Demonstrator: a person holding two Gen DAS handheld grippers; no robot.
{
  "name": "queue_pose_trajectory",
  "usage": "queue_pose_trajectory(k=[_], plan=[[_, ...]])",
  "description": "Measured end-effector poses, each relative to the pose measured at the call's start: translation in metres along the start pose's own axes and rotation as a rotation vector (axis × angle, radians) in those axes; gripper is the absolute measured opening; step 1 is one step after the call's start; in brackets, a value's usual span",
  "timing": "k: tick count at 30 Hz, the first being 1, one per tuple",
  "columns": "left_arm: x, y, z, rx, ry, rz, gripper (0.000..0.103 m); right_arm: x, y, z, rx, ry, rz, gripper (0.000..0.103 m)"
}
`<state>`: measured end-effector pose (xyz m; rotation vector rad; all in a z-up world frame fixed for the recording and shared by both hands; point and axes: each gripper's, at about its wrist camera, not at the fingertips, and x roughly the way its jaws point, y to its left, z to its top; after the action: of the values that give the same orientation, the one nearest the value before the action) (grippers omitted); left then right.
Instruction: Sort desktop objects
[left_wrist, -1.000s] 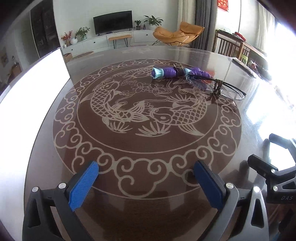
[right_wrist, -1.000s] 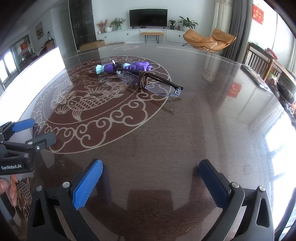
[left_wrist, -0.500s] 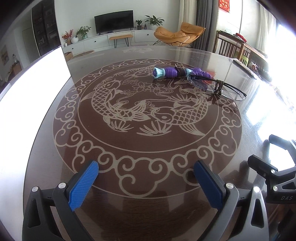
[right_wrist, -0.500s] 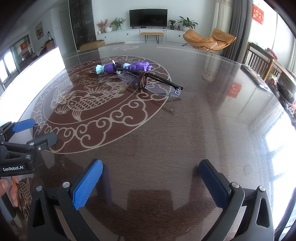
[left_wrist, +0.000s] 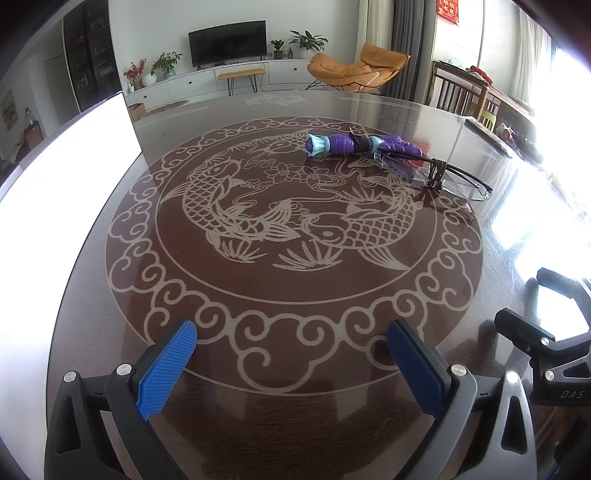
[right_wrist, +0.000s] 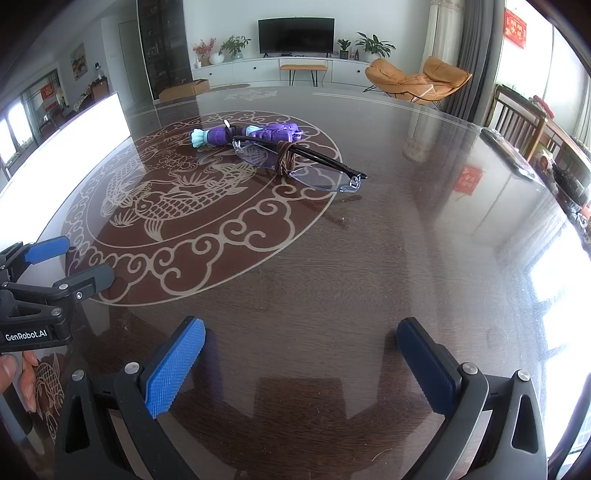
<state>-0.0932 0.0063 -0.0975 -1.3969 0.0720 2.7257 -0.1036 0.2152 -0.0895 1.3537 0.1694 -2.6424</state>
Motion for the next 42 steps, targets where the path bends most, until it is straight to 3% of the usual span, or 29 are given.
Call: queue_pose_trajectory(k=[5, 8, 12, 14, 17, 20, 24, 25, 27, 29, 32, 36, 40, 42], plan=[[0.000, 0.000, 0.000, 0.000, 0.000, -0.001, 0.103, 0.000, 0.000, 0.000, -0.002, -0.002, 0.003, 0.103], [0.000, 0.000, 0.000, 0.000, 0.000, 0.000, 0.103, 0.009, -0.013, 0.012, -0.044, -0.028, 0.093, 0.103], [0.000, 0.000, 0.000, 0.000, 0.000, 0.000, 0.103, 0.013, -0.035, 0.046, -0.102, -0.111, 0.052, 0.103], [0.000, 0.000, 0.000, -0.001, 0.000, -0.001, 0.103, 0.028, -0.039, 0.066, -0.129, -0.061, 0.096, 0.103], [0.000, 0.000, 0.000, 0.000, 0.000, 0.000, 0.103, 0.059, -0.030, 0.090, -0.206, 0.035, 0.094, 0.103], [-0.001, 0.000, 0.000, 0.000, 0.000, 0.000, 0.103, 0.074, -0.011, 0.102, -0.279, 0.023, 0.045, 0.103], [-0.001, 0.000, -0.001, -0.001, 0.000, 0.000, 0.103, 0.088, 0.002, 0.117, -0.292, 0.011, 0.069, 0.103], [-0.001, 0.000, -0.001, -0.001, 0.000, 0.000, 0.103, 0.089, 0.003, 0.119, -0.296, 0.003, 0.073, 0.099], [-0.001, 0.001, -0.001, -0.001, 0.000, -0.001, 0.103, 0.090, 0.005, 0.122, -0.288, -0.009, 0.110, 0.078], [-0.001, 0.000, -0.002, -0.001, 0.000, -0.001, 0.103, 0.089, 0.006, 0.124, -0.258, -0.008, 0.139, 0.044], [-0.001, -0.001, -0.002, -0.001, 0.000, -0.001, 0.103, 0.085, 0.016, 0.118, -0.262, -0.026, 0.130, 0.023], [-0.001, -0.001, -0.002, -0.001, 0.000, -0.001, 0.103, 0.069, 0.016, 0.098, -0.217, -0.038, 0.038, 0.019], [-0.001, 0.000, -0.002, -0.001, 0.000, -0.001, 0.103, 0.047, -0.009, 0.069, -0.122, -0.033, -0.079, 0.019], [-0.001, 0.000, -0.002, -0.001, 0.000, -0.002, 0.103, 0.037, -0.020, 0.054, -0.089, -0.040, -0.096, 0.019]])
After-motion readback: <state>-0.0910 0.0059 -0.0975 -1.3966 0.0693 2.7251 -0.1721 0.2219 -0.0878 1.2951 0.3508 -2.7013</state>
